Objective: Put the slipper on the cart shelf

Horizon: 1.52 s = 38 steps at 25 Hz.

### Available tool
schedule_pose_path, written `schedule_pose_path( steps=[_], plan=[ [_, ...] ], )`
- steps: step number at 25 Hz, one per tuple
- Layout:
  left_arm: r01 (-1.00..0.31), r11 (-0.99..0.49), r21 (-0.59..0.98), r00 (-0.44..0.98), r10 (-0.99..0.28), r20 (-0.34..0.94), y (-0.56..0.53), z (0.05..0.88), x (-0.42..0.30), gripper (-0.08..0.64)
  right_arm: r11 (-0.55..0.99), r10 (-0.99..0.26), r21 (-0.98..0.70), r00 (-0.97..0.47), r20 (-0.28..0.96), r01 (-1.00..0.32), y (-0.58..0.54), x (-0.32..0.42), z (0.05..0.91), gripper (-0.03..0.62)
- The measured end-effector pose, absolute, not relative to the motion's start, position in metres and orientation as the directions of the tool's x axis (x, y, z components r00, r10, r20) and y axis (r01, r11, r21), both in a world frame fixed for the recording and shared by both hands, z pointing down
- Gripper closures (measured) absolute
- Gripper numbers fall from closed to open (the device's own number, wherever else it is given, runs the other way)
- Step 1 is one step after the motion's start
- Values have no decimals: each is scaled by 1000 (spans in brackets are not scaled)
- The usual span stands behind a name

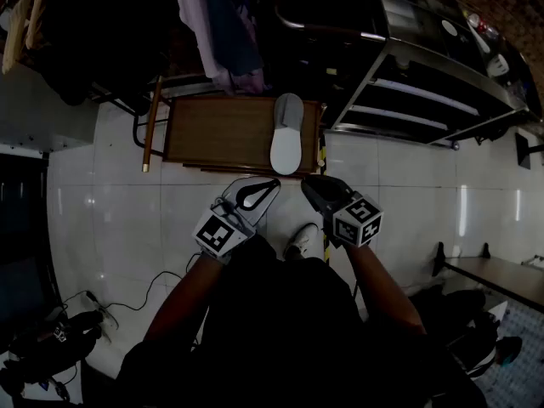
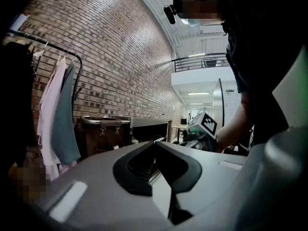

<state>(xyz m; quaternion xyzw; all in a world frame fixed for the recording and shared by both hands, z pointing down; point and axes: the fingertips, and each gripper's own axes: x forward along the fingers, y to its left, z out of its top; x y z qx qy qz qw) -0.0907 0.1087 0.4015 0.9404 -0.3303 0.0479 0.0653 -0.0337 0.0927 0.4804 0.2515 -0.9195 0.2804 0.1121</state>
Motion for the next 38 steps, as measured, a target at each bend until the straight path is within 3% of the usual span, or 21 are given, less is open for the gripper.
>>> schedule_pose_path(
  steps=[8, 14, 18, 24, 32, 38],
  plan=[
    [-596, -795, 112, 802, -582, 131, 66, 426, -116, 525, 628, -432, -472, -781, 451, -619, 46, -54, 525, 468],
    [-527, -836, 150, 849, -512, 129, 42, 443, -140, 526, 409, -274, -600, -720, 638, -688, 9, -58, 632, 374],
    [-508, -844, 172, 861, -493, 125, 28, 453, -155, 528, 275, -138, -645, -693, 708, -713, -15, -51, 701, 371],
    [-493, -845, 208, 869, -469, 159, 13, 471, -164, 528, 193, 44, -630, -635, 771, -752, -31, -37, 756, 371],
    [-471, -857, 208, 881, -444, 163, -35, 497, -149, 530, 203, 171, -563, -537, 826, -801, -46, -44, 795, 371],
    [-468, -862, 197, 878, -427, 216, -71, 521, -135, 537, 214, 200, -499, -462, 864, -840, -39, -53, 811, 371]
  ],
)
